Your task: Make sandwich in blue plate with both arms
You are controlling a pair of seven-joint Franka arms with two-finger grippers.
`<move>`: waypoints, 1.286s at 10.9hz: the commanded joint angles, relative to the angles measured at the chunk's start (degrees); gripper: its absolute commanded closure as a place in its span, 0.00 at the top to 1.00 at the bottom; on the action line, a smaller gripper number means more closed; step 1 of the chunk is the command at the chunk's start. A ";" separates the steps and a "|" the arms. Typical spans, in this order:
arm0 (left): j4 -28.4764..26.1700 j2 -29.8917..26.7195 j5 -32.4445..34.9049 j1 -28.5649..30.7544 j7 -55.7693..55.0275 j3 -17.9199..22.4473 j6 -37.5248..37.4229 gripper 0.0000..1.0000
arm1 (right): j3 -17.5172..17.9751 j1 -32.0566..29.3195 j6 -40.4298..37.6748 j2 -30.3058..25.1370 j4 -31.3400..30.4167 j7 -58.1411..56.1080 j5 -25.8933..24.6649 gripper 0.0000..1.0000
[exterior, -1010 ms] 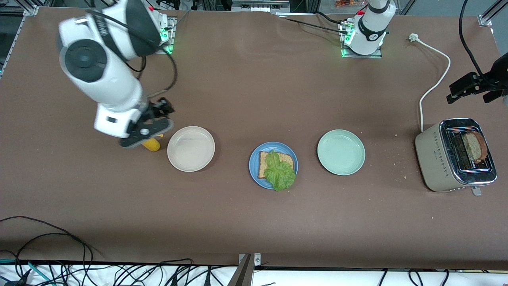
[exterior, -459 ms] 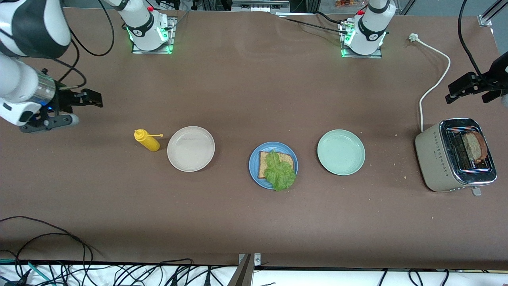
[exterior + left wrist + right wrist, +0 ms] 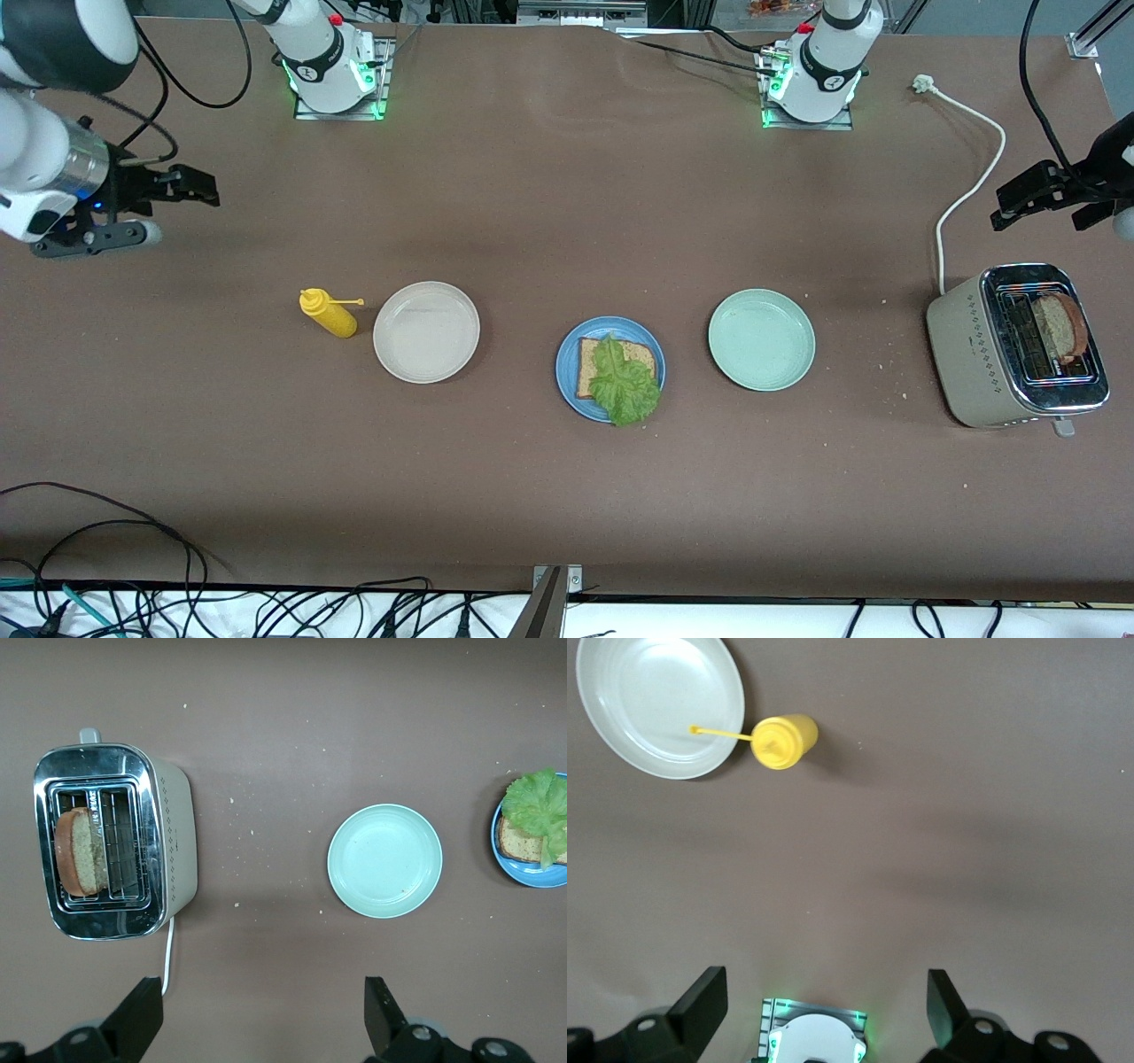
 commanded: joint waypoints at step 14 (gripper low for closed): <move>1.47 0.38 2.00 -0.55 -0.16 -0.63 -1.31 1.00 | -2.57 -0.92 -6.26 3.19 5.22 -4.19 -1.19 1.00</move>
